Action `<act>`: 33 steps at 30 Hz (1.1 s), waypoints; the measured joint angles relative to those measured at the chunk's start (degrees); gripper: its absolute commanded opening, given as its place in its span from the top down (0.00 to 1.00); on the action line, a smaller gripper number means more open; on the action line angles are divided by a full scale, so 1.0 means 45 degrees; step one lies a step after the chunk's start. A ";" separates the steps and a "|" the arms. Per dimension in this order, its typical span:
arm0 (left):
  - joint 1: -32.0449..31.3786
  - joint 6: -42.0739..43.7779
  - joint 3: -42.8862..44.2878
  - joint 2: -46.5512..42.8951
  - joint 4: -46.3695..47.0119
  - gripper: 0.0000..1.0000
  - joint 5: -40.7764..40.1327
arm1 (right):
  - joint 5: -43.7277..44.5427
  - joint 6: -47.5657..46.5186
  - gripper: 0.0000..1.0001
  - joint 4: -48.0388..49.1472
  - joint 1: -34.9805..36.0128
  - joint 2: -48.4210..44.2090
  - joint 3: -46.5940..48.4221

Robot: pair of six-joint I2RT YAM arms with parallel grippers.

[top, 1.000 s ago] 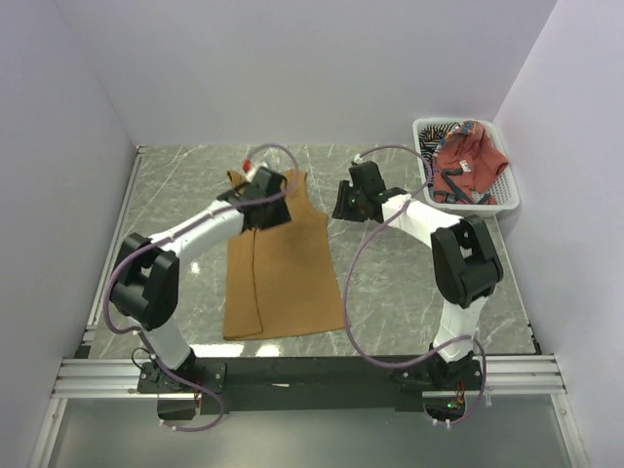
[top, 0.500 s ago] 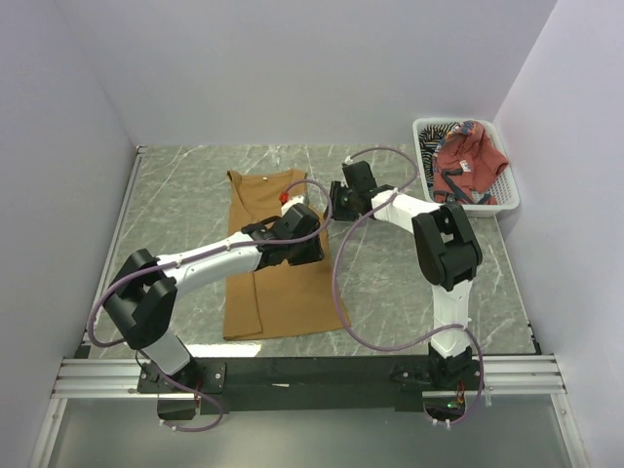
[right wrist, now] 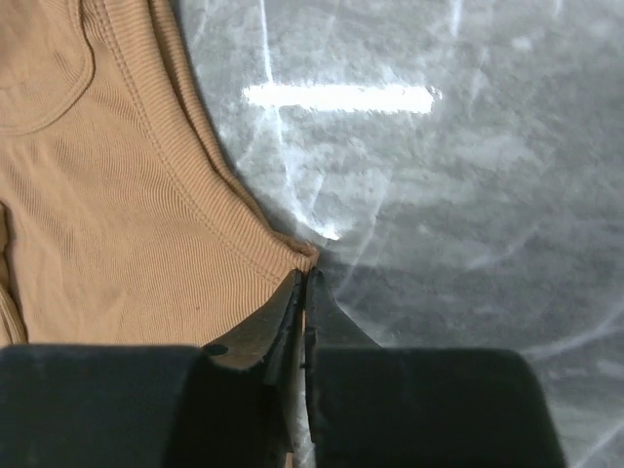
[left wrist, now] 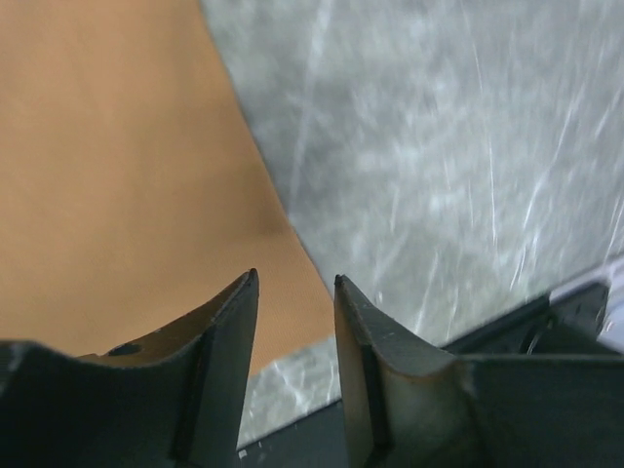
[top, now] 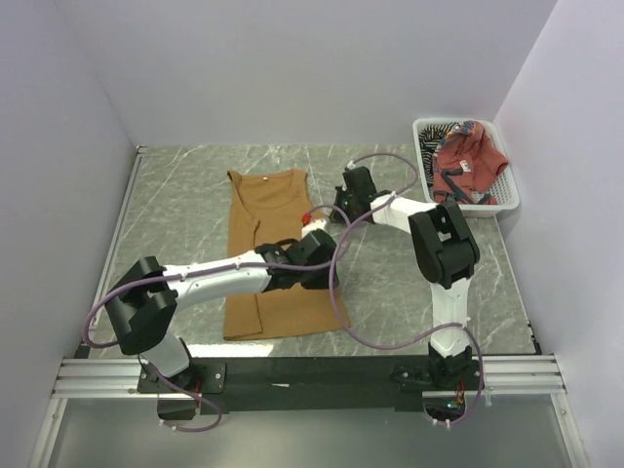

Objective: Fold and stack the tank tops

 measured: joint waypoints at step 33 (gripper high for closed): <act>-0.5275 -0.1394 0.1282 0.3225 -0.1880 0.79 -0.2016 | 0.1219 0.0831 1.00 0.2011 -0.0729 -0.3653 -0.5464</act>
